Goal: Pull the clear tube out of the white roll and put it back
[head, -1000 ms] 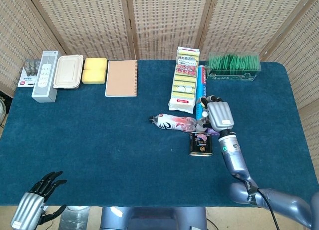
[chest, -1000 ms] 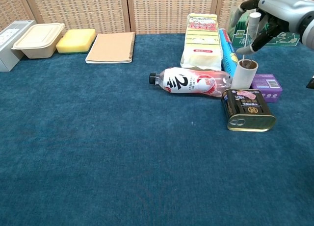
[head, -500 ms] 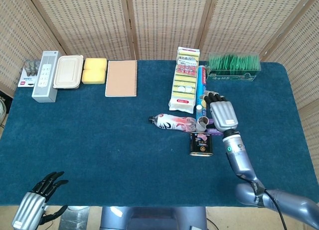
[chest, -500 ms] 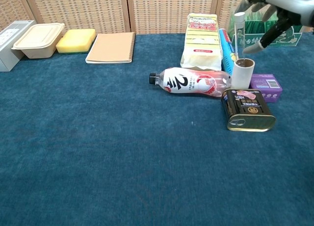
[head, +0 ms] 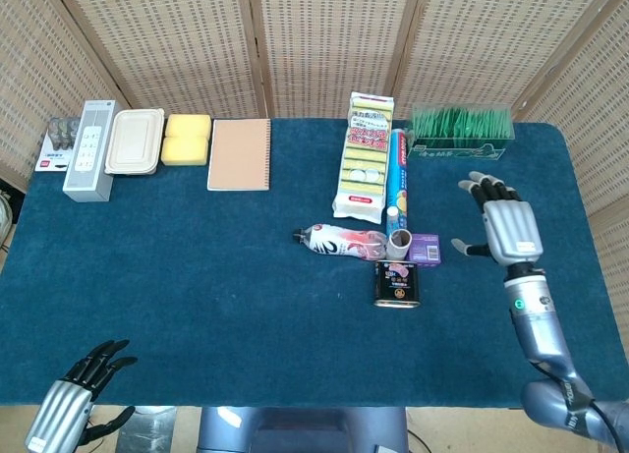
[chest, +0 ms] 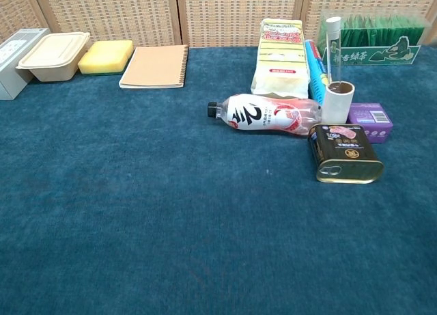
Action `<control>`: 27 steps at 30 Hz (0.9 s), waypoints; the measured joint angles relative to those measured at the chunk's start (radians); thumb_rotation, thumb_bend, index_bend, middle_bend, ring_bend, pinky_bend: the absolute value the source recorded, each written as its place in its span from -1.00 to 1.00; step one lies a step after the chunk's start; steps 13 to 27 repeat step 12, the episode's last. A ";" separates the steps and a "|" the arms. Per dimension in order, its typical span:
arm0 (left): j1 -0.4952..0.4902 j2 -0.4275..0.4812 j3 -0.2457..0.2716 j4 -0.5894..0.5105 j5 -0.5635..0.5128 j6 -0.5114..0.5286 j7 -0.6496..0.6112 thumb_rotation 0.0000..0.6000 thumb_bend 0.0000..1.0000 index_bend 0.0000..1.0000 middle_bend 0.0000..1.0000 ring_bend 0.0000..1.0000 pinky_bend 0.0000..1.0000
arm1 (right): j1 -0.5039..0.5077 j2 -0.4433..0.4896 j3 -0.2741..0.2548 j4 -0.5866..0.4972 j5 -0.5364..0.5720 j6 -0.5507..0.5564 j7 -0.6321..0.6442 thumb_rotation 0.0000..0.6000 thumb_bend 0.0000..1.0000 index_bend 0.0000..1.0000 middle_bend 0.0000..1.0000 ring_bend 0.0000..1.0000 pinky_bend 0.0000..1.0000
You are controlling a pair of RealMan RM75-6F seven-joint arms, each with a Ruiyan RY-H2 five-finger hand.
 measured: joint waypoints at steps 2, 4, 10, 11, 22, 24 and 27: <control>-0.001 -0.002 0.000 -0.002 0.001 -0.005 0.008 1.00 -0.64 -0.53 -0.71 -0.76 -0.46 | -0.035 0.034 -0.026 -0.025 -0.037 0.023 0.016 0.82 -0.63 -0.61 -0.69 -0.69 -0.55; -0.003 -0.005 0.002 -0.005 0.006 -0.012 0.019 1.00 -0.64 -0.53 -0.71 -0.76 -0.46 | -0.075 0.062 -0.058 -0.055 -0.086 0.047 0.046 0.82 -0.63 -0.60 -0.69 -0.69 -0.55; -0.005 -0.015 0.002 -0.013 0.010 -0.024 0.047 1.00 -0.64 -0.53 -0.71 -0.76 -0.46 | -0.215 0.147 -0.174 -0.111 -0.277 0.165 0.154 0.83 -0.63 -0.56 -0.67 -0.69 -0.54; -0.005 -0.016 0.002 -0.013 0.009 -0.025 0.049 1.00 -0.64 -0.53 -0.71 -0.76 -0.46 | -0.238 0.155 -0.192 -0.112 -0.307 0.191 0.172 0.83 -0.63 -0.55 -0.66 -0.69 -0.54; -0.005 -0.017 0.002 -0.013 0.009 -0.026 0.051 1.00 -0.64 -0.53 -0.71 -0.76 -0.46 | -0.261 0.161 -0.209 -0.111 -0.335 0.216 0.191 0.83 -0.63 -0.54 -0.66 -0.69 -0.54; -0.005 -0.017 0.002 -0.013 0.009 -0.026 0.051 1.00 -0.64 -0.53 -0.71 -0.76 -0.46 | -0.261 0.161 -0.209 -0.111 -0.335 0.216 0.191 0.83 -0.63 -0.54 -0.66 -0.69 -0.54; -0.005 -0.017 0.002 -0.013 0.009 -0.026 0.051 1.00 -0.64 -0.53 -0.71 -0.76 -0.46 | -0.261 0.161 -0.209 -0.111 -0.335 0.216 0.191 0.83 -0.63 -0.54 -0.66 -0.69 -0.54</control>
